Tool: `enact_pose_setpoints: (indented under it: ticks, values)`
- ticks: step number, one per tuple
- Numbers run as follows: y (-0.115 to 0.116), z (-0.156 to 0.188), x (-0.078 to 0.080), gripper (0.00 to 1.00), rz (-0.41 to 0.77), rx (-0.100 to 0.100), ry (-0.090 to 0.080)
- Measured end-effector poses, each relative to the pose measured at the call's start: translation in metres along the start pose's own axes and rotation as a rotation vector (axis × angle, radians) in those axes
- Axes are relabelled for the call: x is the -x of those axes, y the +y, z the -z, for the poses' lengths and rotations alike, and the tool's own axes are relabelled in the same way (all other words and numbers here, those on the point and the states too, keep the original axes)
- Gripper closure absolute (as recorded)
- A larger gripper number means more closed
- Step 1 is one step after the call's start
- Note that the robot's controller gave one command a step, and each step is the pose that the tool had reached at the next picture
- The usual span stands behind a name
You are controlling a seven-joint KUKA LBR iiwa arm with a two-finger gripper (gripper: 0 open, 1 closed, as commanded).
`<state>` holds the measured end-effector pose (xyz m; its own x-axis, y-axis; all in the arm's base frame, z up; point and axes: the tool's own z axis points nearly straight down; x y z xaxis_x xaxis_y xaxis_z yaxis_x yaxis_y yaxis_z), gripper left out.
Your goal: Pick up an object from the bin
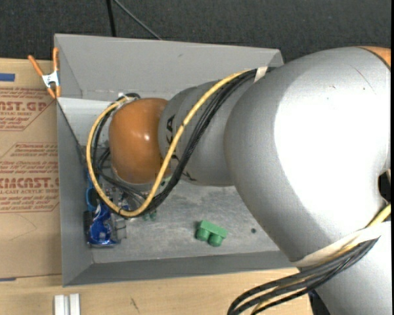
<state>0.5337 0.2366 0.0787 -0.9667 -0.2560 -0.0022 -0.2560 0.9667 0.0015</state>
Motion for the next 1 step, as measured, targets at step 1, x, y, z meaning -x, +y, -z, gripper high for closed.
enact_pose_setpoints:
  ticks: [1]
  values:
    - [0.0, 0.0, 0.0001, 1.0, 0.0, 0.0, 0.0]
